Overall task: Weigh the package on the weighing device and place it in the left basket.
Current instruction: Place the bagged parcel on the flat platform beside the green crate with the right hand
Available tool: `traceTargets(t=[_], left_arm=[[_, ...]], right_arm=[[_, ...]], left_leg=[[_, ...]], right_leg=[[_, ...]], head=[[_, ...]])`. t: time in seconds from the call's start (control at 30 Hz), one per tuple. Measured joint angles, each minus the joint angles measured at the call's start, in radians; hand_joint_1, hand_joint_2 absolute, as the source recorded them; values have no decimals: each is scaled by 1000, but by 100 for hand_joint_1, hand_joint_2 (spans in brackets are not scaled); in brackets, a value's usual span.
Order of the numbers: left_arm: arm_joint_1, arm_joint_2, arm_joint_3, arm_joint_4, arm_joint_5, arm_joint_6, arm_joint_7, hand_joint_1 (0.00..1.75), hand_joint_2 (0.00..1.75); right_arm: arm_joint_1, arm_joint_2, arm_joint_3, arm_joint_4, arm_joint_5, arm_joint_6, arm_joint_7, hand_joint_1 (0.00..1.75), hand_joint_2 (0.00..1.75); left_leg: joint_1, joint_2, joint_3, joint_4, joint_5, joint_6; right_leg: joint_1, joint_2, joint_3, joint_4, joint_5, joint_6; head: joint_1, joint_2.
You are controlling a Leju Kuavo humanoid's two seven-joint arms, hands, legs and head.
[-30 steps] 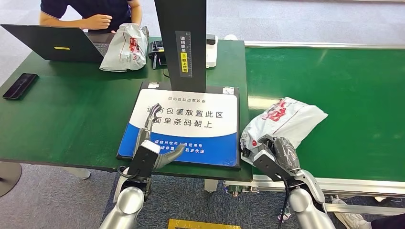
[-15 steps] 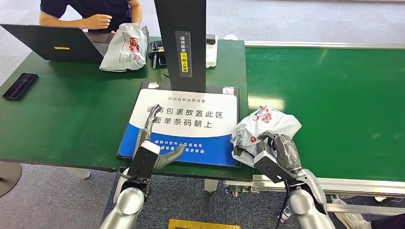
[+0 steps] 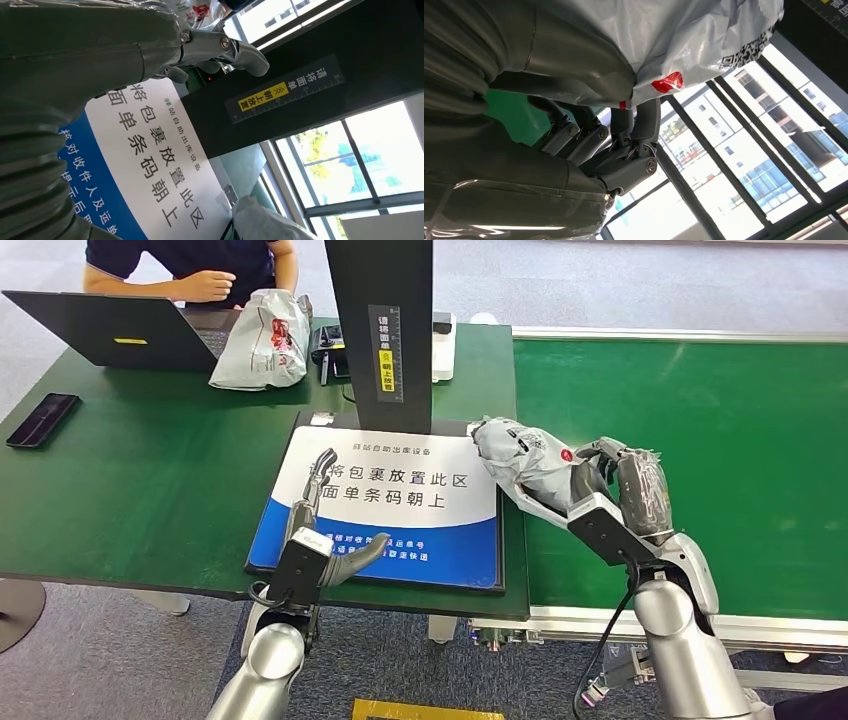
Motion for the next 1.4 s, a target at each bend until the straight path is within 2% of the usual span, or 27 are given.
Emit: traceTargets(t=[0.3,0.5,0.73,0.97,1.3,1.4], left_arm=[[-22,0,-16,38,24,19,-17,0,175],[-46,-6,-36,91,43,31,-41,0,175],[-55,-9,-51,121,55,41,-46,0,175],[-55,-9,-60,131,57,45,-50,0,175],[-54,-9,-65,134,57,44,-51,0,175],[-54,-11,-65,134,53,43,-50,0,175]], right_arm=[[-74,-22,64,7,29,-15,22,175,175],[-209,-32,139,37,71,-8,86,175,175],[-399,-44,241,122,0,51,106,175,175],[-472,-25,342,168,-5,59,114,175,175],[-496,-15,390,190,-12,63,122,175,175],[-507,15,420,199,-12,81,125,175,175]], left_leg=[[0,0,-1,0,0,0],[0,0,-1,0,0,0],[0,0,-1,0,1,0],[0,-1,-2,0,1,0],[0,-1,-3,0,1,0],[0,-1,-2,0,1,0]], right_leg=[[0,0,-1,0,0,0],[0,0,-1,0,1,0],[0,0,-1,0,0,0],[0,0,-2,0,0,0],[0,-1,-1,0,0,0],[0,0,-2,0,0,0]], head=[[0,0],[0,0],[0,0],[0,0],[0,0],[0,0]])
